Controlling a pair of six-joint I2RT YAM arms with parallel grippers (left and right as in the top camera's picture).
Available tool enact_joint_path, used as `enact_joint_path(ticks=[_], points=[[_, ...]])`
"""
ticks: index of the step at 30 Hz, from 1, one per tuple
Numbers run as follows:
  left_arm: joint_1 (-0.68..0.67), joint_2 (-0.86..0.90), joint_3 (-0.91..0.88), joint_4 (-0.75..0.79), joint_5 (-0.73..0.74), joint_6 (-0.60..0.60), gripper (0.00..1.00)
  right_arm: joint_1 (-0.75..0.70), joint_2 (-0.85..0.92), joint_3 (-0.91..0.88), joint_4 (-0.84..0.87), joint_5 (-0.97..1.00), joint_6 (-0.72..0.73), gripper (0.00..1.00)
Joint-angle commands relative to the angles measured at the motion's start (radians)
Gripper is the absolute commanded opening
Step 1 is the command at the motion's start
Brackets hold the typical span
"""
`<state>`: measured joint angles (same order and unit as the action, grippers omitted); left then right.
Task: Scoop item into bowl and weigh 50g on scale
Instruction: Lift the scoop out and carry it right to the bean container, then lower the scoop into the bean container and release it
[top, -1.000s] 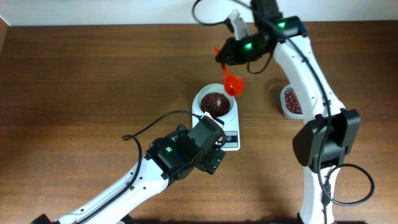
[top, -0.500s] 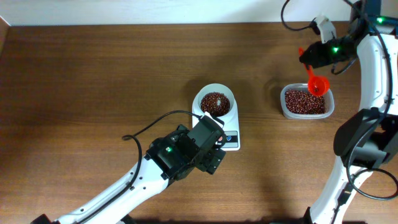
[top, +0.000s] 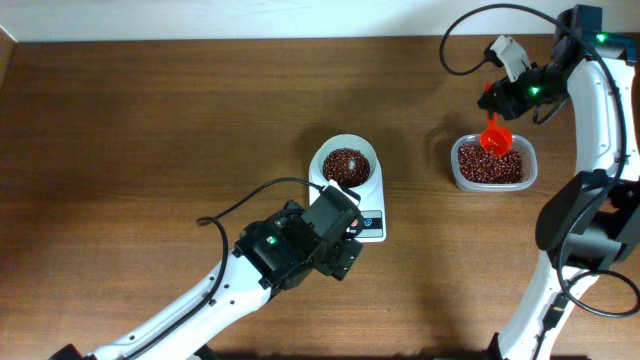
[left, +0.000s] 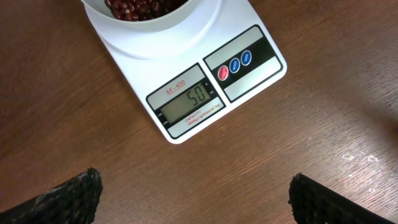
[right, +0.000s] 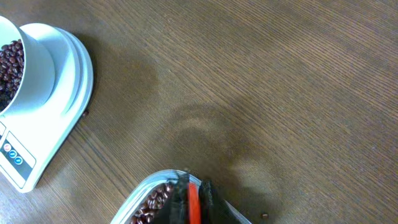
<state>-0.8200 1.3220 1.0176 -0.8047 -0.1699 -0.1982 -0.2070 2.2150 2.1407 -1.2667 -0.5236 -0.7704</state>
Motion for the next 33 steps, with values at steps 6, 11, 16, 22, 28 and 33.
enact_joint_path(ticks=[6,11,16,22,28,33], points=[[-0.002,-0.015,0.016,0.0,-0.01,0.013,0.99,0.004,-0.014,-0.009,0.035,0.058,0.08,0.29],[-0.002,-0.015,0.016,0.0,-0.01,0.013,0.99,0.004,-0.014,-0.009,0.069,0.147,0.209,0.95],[-0.002,-0.015,0.016,0.0,-0.01,0.013,0.99,0.005,-0.014,-0.009,0.08,0.147,0.374,0.99],[-0.002,-0.015,0.016,0.003,-0.011,0.013,0.99,0.005,-0.014,-0.009,0.002,0.098,0.529,0.93],[-0.002,-0.015,0.016,0.003,-0.011,0.013,0.99,0.018,-0.014,-0.009,-0.056,0.109,0.529,0.83],[-0.002,-0.015,0.016,0.003,-0.063,0.013,0.99,0.103,-0.014,-0.009,-0.089,0.117,0.57,0.83]])
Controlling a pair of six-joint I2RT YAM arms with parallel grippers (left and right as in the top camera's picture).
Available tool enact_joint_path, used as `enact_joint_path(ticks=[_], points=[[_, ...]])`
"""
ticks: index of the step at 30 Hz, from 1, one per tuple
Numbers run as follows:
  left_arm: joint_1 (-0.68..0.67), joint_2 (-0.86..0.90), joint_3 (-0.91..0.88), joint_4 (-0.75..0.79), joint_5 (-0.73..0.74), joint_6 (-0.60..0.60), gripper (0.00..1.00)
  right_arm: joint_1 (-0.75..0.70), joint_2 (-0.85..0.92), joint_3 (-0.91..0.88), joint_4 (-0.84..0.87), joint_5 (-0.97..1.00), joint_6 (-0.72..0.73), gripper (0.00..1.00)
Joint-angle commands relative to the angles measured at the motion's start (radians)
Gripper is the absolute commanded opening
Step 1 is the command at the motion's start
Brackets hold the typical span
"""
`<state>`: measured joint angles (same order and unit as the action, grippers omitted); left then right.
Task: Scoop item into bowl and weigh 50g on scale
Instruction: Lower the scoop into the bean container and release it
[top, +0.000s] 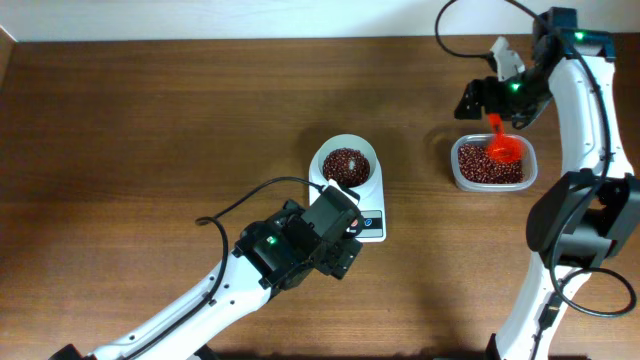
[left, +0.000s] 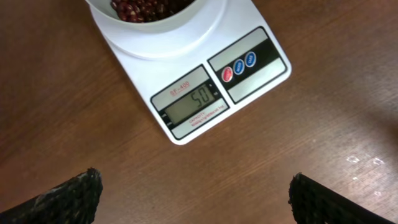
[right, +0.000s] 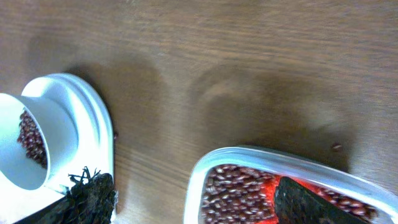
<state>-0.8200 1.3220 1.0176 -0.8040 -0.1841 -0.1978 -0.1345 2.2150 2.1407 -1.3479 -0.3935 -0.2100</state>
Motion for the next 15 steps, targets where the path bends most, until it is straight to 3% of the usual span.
enact_joint_path(ticks=[1,2,5,8,9,10,11,12,14,15], points=[[-0.002,-0.015,0.016,0.002,-0.049,0.013,0.99,0.035,-0.014,-0.009,-0.007,-0.013,0.01,0.83],[-0.002,-0.015,0.016,0.002,-0.049,0.013,0.99,0.034,-0.014,-0.009,-0.007,-0.013,0.01,0.84],[-0.002,-0.015,0.016,0.002,-0.049,0.013,0.99,0.034,-0.014,-0.009,-0.002,0.125,0.01,0.99],[-0.002,-0.015,0.016,0.002,-0.049,0.013,0.99,0.034,-0.014,-0.009,0.008,0.185,0.01,0.99],[-0.002,-0.015,0.016,0.002,-0.049,0.013,0.99,0.036,-0.014,-0.009,0.008,0.185,0.01,0.91],[-0.002,-0.015,0.016,0.002,-0.049,0.013,0.99,0.036,-0.014,-0.009,0.001,0.191,0.026,0.42],[-0.002,-0.015,0.016,0.002,-0.049,0.013,0.99,0.036,-0.014,-0.009,-0.003,0.235,0.084,0.16],[-0.002,-0.015,0.016,0.002,-0.049,0.013,0.99,0.036,-0.014,-0.009,-0.004,0.255,0.096,0.09],[-0.002,-0.015,0.016,0.002,-0.049,0.013,0.99,0.036,-0.014,-0.009,-0.01,0.256,0.097,0.09],[-0.002,-0.015,0.016,0.002,-0.049,0.013,0.99,0.036,-0.014,-0.009,-0.017,0.283,0.143,0.27]])
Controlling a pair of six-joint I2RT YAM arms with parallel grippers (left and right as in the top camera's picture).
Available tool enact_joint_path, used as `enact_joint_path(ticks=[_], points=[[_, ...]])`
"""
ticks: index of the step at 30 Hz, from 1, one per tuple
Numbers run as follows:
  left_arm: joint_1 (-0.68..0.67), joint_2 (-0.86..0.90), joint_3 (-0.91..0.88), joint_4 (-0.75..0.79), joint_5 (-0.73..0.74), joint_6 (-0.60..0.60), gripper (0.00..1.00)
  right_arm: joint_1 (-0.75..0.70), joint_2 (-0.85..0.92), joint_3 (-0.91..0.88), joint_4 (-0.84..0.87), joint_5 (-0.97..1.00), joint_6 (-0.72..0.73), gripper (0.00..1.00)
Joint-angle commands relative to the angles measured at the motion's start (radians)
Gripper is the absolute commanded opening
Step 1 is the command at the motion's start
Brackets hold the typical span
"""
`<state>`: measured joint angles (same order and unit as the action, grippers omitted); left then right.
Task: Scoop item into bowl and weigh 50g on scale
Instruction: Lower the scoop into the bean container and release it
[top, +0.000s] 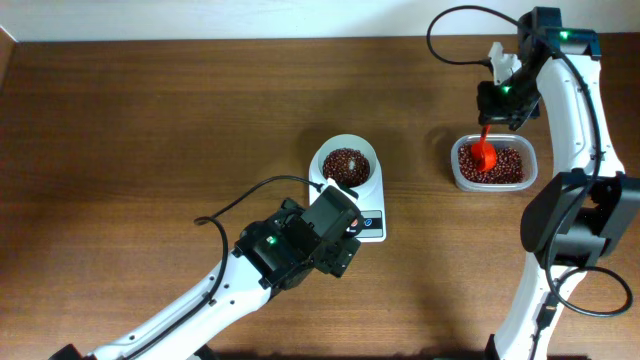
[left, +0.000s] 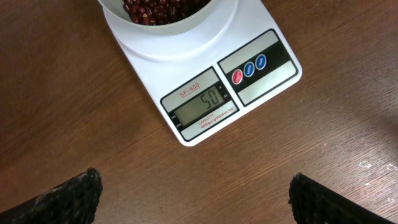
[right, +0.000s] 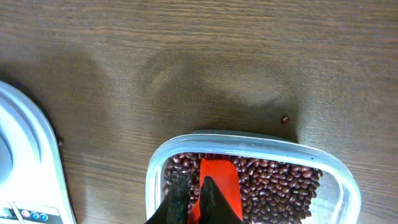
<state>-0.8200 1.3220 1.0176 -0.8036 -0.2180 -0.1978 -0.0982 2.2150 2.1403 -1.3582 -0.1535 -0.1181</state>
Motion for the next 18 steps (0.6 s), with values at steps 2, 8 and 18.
enact_joint_path(ticks=[2,8,18], points=[[-0.002,-0.015,0.016,0.002,-0.015,0.013,0.99,0.0,-0.014,-0.008,-0.011,0.087,0.071,0.66],[-0.002,-0.015,0.016,0.002,-0.015,0.013,0.99,0.0,-0.014,-0.009,-0.027,0.274,0.135,0.99],[-0.002,-0.015,0.016,0.002,-0.015,0.013,0.99,0.0,-0.014,-0.009,-0.069,0.726,0.374,0.99]])
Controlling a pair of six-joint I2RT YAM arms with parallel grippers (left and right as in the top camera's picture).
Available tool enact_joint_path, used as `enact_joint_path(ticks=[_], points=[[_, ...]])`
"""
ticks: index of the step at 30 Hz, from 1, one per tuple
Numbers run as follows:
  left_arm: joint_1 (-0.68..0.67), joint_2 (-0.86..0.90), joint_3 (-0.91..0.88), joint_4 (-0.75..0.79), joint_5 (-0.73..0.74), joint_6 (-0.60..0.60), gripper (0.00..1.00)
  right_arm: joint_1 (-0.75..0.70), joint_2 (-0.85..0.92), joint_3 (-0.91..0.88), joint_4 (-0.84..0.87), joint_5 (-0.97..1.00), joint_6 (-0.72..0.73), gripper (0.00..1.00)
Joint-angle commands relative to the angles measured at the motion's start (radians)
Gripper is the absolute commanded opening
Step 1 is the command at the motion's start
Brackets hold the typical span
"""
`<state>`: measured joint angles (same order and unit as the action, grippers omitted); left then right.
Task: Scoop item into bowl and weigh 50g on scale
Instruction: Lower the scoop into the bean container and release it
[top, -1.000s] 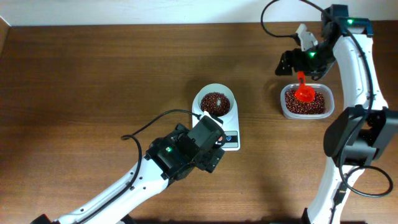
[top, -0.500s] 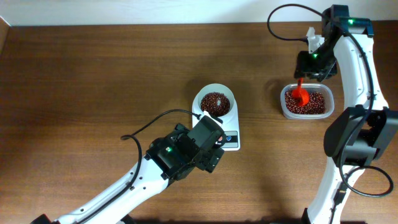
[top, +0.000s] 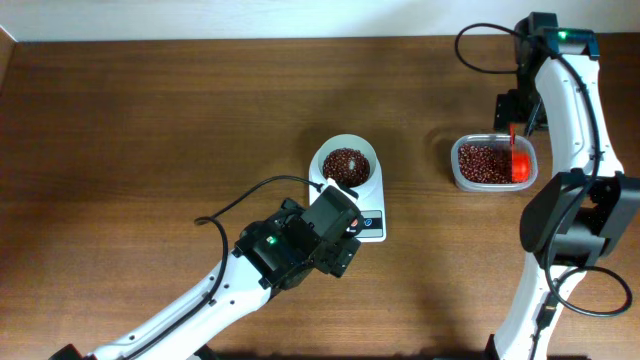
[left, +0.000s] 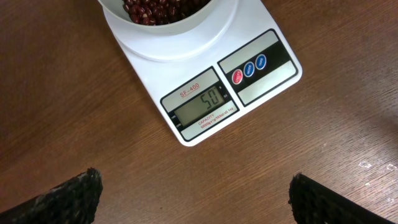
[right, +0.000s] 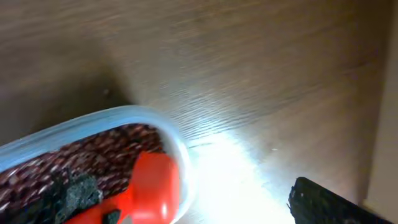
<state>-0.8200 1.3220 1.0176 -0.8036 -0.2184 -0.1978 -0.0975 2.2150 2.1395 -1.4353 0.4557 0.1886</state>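
Note:
A white bowl (top: 347, 163) of red beans stands on the white scale (top: 368, 222). In the left wrist view the scale's display (left: 202, 102) reads 50 below the bowl (left: 163, 14). My left gripper (left: 194, 200) hovers open in front of the scale, also seen from overhead (top: 342, 256). The clear container (top: 490, 165) of beans holds the red scoop (top: 518, 160) at its right end. My right gripper (right: 199, 199) is open above that end. The scoop (right: 149, 186) lies by its left finger at the container's rim (right: 181, 158).
The right arm's lower links (top: 580, 225) stand at the table's right side. A pale strip beyond the table's edge (right: 387, 93) shows in the right wrist view, with bright glare on the wood beside the container. Cables loop near both arms.
My right gripper went from the container's left part, shut on the scoop, to its right end with fingers wide apart. The scoop now lies at the right end. The left arm stayed still.
The scale read 50 at every moment while my left gripper stayed open before it. My right gripper first held the scoop over the container, then over its left part. Now it is open at the right end and the scoop rests in the container.

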Motion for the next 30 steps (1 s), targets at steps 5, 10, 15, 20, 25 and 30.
enact_joint_path(ticks=[5,10,15,20,25,30], points=[[-0.002,-0.015,0.016,0.002,-0.015,0.013,0.99,-0.007,-0.014,-0.008,0.113,-0.247,0.038,0.99],[-0.002,-0.015,0.016,0.002,-0.015,0.013,0.99,-0.085,-0.014,-0.008,0.049,-0.528,-0.07,0.99],[-0.002,-0.015,0.016,0.002,-0.014,0.013,0.99,-0.234,-0.013,-0.03,0.003,-0.779,-0.129,0.98],[-0.002,-0.015,0.016,0.002,-0.014,0.013,0.99,-0.263,-0.013,-0.203,0.065,-0.806,-0.186,0.98],[-0.002,-0.015,0.016,0.002,-0.014,0.013,0.99,-0.263,-0.013,-0.204,0.111,-0.755,-0.185,0.99],[-0.002,-0.015,0.016,0.002,-0.014,0.013,0.99,-0.263,-0.013,-0.204,0.111,-0.79,-0.181,0.99]])
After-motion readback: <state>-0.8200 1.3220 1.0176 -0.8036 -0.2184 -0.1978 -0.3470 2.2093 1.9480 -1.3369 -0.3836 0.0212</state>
